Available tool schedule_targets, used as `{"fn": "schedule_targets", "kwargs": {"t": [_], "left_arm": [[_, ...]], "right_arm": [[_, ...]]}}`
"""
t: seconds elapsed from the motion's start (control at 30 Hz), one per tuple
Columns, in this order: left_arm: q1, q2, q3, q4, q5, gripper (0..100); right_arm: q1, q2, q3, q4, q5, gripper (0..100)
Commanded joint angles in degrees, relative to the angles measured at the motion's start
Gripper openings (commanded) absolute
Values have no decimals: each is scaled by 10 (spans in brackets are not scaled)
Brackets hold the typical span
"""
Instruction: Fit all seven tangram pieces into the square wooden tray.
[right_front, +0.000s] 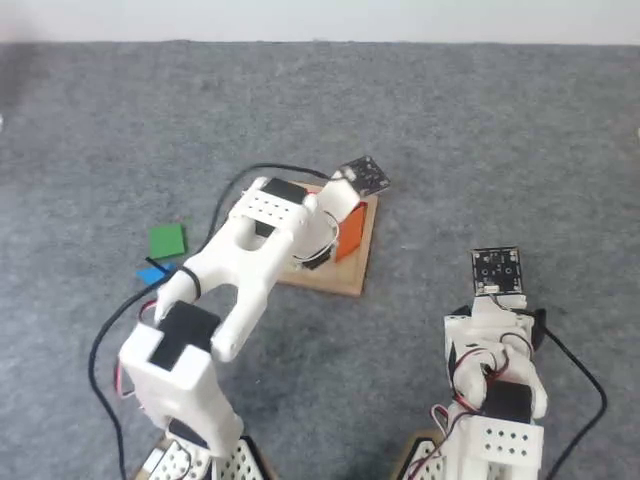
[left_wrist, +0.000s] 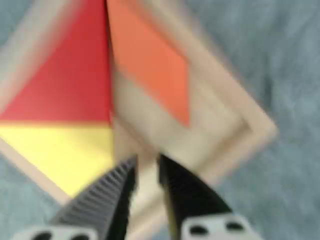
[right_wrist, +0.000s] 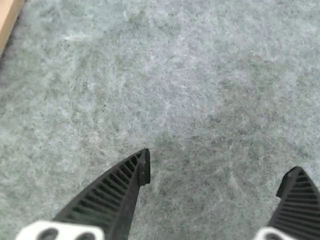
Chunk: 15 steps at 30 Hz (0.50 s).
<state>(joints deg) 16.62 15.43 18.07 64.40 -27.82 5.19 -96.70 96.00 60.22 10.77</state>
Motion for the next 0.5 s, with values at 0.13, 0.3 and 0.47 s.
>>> {"fn": "schedule_targets", "kwargs": {"t": [0.13,0.3,0.47], "left_arm": [[-14,-140,-37,84,-6,22],[-78,-185,-51,93,-10,22],[-98,-186,-21,88,-40,29]], "right_arm": [[2,-9,8,2,6,402],[2,-9,8,3,6,402],[2,-9,8,3,6,402]]}}
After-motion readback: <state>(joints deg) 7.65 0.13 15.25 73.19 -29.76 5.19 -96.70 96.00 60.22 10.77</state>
